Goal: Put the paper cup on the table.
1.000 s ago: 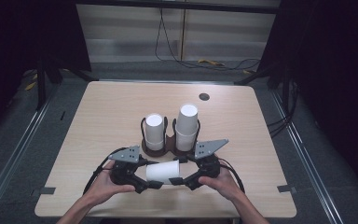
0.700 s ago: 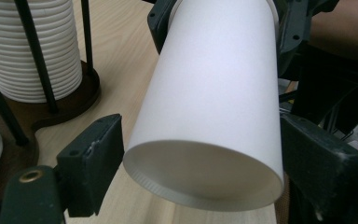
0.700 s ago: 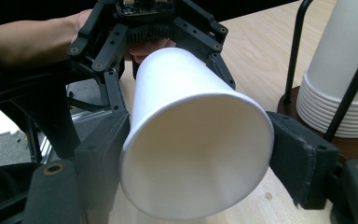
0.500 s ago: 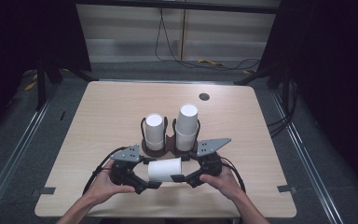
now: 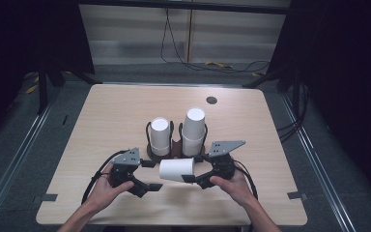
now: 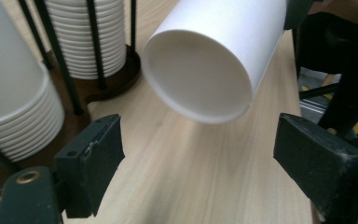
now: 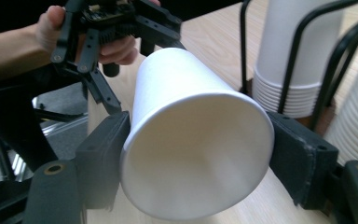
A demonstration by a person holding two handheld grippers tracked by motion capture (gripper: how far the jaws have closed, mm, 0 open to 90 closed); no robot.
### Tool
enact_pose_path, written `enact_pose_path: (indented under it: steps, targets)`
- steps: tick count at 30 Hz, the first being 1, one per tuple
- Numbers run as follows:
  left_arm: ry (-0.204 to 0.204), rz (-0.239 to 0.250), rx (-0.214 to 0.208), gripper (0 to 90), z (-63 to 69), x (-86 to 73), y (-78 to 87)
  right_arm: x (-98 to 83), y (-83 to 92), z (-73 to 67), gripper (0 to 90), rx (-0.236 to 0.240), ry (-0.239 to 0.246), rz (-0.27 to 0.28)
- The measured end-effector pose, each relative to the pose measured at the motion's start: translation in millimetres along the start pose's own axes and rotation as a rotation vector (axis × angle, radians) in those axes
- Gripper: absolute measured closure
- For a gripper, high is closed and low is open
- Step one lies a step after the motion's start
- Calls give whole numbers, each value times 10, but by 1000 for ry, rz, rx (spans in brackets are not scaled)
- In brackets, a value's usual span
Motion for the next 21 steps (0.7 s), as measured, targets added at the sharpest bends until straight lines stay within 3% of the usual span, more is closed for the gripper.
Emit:
enact_pose_path:
  steps: [9,14,21]
  targets:
    - [9,26,44,157,-146,5,109,-69,68,75,257,-78,-49,-50]
    - [12,45,96,157,-289,26,184,-116,120,128,257,-107,-72,-76]
    - [6,39,106,157,-330,-2,198,-169,245,175,251,-161,-96,-96]
Point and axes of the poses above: each handheld gripper's, and its own axes: y roughly backward along the jaws, x roughly out of its top, z roughly to its right, the point moved 10 cm from there along -y, roughly forward along the jaws, and after that the axes turned 14 degrees about x, right-handed, at the moved point
